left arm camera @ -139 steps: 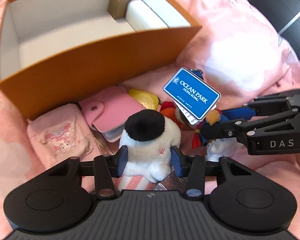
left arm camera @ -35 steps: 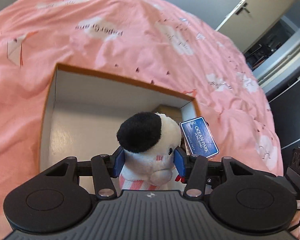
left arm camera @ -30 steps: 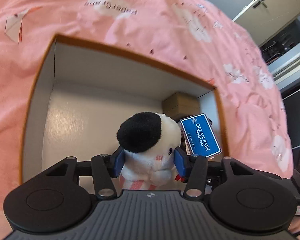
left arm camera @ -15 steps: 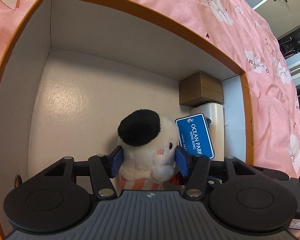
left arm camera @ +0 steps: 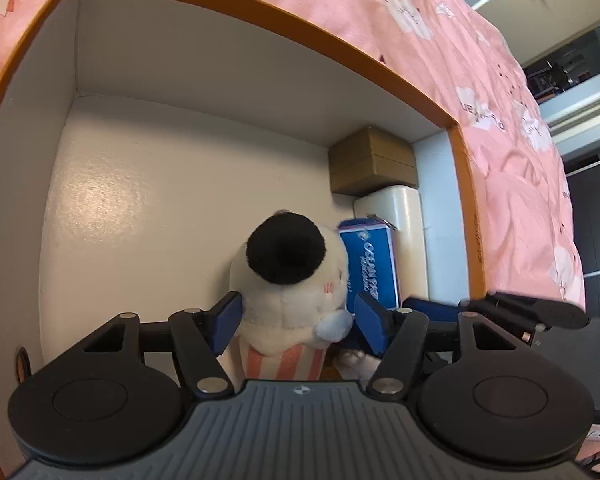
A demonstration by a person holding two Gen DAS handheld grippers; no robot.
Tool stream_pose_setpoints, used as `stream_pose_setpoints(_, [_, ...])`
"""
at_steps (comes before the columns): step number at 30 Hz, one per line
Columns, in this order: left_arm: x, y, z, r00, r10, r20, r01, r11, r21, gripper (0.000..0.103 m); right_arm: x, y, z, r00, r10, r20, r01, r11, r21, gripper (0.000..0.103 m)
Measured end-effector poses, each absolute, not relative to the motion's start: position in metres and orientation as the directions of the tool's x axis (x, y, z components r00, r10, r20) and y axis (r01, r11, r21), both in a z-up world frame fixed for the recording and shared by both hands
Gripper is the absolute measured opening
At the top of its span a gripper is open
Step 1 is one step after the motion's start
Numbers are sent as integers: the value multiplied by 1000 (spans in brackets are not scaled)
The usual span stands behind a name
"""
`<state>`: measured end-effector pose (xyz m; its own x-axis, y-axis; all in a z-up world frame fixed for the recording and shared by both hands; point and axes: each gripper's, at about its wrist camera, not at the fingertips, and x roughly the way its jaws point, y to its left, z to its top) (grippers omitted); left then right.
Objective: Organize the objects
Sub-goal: 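Lower the plush dog with the left gripper while the right gripper lowers the keychain, then open both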
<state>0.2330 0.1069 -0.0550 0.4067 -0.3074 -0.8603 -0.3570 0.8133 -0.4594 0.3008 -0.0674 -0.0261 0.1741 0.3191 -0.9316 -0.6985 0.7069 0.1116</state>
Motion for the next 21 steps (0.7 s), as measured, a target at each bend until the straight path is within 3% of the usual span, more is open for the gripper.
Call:
stream_pose_setpoints(3, [234,103,-55,399,-292,-869,-348,828,-439,64,296,-67,-20,208,300,-931,-728,683,57,49])
stream_pose_setpoints(5, [236,100,-55,394,-295,-870,-335,836,-435,60,295,-68,-19,206,303,-931,-741,669,53,38])
stream_pose_setpoints(11, [239,93,-55,370,-292,-882,-307,857,-413,57,299,-71,-27,143,317,-937,-737,666,113,19])
stream_pose_setpoints(21, [244,88,-65,341,-296,-892,-330,851,-408,56,296,-74,-38,135,319,-938,-714,688,131,16])
